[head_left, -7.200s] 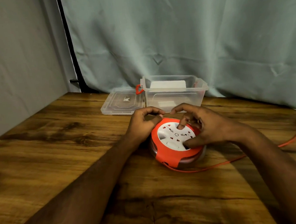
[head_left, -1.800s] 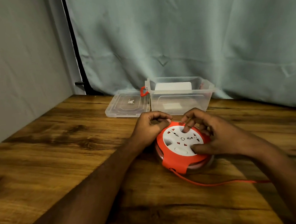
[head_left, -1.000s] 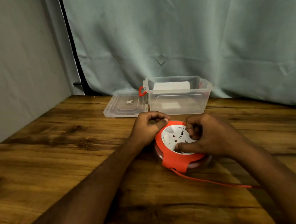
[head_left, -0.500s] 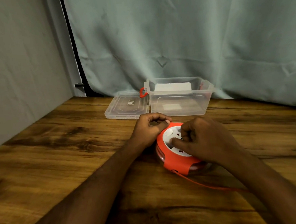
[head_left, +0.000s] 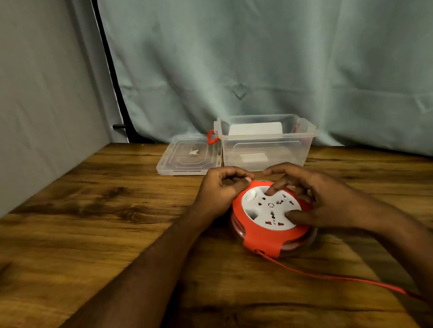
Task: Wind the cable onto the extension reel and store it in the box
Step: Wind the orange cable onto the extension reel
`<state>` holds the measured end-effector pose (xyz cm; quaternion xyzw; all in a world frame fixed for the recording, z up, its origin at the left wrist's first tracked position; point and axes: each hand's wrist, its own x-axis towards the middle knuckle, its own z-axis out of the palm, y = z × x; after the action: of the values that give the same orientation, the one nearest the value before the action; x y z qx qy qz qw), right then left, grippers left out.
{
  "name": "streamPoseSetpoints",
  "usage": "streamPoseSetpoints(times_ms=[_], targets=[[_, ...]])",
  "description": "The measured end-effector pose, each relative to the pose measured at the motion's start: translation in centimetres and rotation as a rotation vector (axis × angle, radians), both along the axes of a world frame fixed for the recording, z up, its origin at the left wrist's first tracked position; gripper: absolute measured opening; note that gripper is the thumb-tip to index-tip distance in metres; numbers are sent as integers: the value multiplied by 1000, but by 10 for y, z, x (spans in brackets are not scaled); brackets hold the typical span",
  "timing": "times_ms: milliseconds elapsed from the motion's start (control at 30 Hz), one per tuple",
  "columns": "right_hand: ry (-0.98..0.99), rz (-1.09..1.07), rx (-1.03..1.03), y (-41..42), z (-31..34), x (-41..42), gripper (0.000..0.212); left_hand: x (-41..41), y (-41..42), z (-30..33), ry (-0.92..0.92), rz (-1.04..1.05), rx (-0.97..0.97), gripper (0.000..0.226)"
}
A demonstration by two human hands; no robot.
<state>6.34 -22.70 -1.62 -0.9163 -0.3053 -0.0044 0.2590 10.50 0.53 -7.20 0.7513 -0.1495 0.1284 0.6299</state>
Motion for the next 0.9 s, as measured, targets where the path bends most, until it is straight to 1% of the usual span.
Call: streamPoseSetpoints(times_ms=[100,300,433,533,600,667,733,900], targets=[[32,3,38,-1,1,0,87,-1,0,1,-10,2,12,13],[57,-18,123,0,1,-3,81,-2,0,2,-38,3,35,14],[23,-102,83,5,3,-6,74,0,0,1,-24,10,28,14],[-32,-142,47,9,3,-9,61,0,0,1,-24,12,21,14],[-77,-169,-12,12,4,-11,50,0,1,1,-20,10,22,14],[-100,-207,-81,15,5,-14,45,-1,1,1,-10,11,20,14],[-141,-217,-111,17,5,-15,49,-1,1,1,-10,10,22,14],[-248,-225,-111,21,2,-16,60,0,-1,0,-11,5,19,13]])
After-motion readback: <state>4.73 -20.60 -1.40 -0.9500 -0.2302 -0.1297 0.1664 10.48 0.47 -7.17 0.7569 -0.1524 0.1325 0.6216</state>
